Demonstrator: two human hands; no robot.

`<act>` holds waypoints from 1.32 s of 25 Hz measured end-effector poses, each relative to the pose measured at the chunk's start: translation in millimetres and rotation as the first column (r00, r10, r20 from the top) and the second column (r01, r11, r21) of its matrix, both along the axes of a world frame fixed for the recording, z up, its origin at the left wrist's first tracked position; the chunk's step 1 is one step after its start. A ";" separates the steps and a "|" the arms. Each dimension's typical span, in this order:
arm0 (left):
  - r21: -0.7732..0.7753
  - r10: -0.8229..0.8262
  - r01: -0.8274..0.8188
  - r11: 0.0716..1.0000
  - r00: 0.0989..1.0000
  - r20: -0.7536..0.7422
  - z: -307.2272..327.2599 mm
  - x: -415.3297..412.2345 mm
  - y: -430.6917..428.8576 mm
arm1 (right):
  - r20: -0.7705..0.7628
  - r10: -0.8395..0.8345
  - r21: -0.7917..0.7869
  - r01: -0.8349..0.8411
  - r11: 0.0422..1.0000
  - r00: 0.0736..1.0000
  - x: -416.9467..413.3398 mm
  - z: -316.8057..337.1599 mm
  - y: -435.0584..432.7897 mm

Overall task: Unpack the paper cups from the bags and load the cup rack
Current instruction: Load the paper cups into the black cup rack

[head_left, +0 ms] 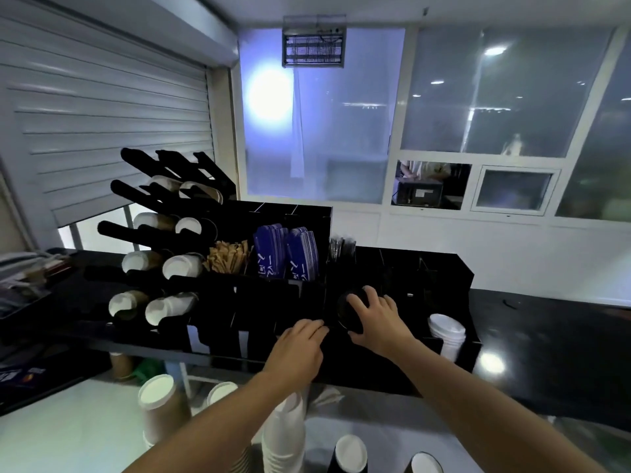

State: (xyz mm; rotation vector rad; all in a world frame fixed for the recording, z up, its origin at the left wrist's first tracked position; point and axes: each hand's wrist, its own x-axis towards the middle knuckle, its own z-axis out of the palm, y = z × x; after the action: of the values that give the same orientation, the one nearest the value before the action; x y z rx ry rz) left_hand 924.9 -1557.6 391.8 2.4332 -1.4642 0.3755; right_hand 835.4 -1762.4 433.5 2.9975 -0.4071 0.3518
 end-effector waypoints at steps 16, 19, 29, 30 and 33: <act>0.016 -0.068 0.067 0.998 0.997 0.039 -23.7 23.8 -14.1 | -0.274 0.015 -0.151 -0.058 0.987 0.962 18.9 -35.0 -8.9; 0.034 -0.060 0.060 0.998 0.998 0.008 -16.3 17.1 -14.0 | -0.257 0.017 -0.140 -0.055 0.989 0.966 10.7 -36.7 -8.4; -0.049 -0.047 0.049 0.998 0.998 0.048 -14.2 -3.1 10.2 | 0.132 0.133 -0.146 -0.113 0.983 0.982 -17.7 -48.8 13.2; -0.066 -0.052 0.054 0.996 0.998 0.043 -13.8 -4.8 14.7 | 0.156 0.136 -0.138 -0.115 0.984 0.978 -19.4 -48.7 20.5; -0.051 -0.096 0.099 0.994 0.994 0.046 -7.2 -13.8 31.3 | 0.255 0.155 -0.104 -0.132 0.986 0.954 -27.8 -53.4 51.6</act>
State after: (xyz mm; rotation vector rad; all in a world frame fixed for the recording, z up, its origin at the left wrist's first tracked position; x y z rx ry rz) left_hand 911.0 -1526.3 384.6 2.3161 -1.5643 0.4429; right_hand 807.6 -1710.7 380.0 2.9096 -0.1870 0.7654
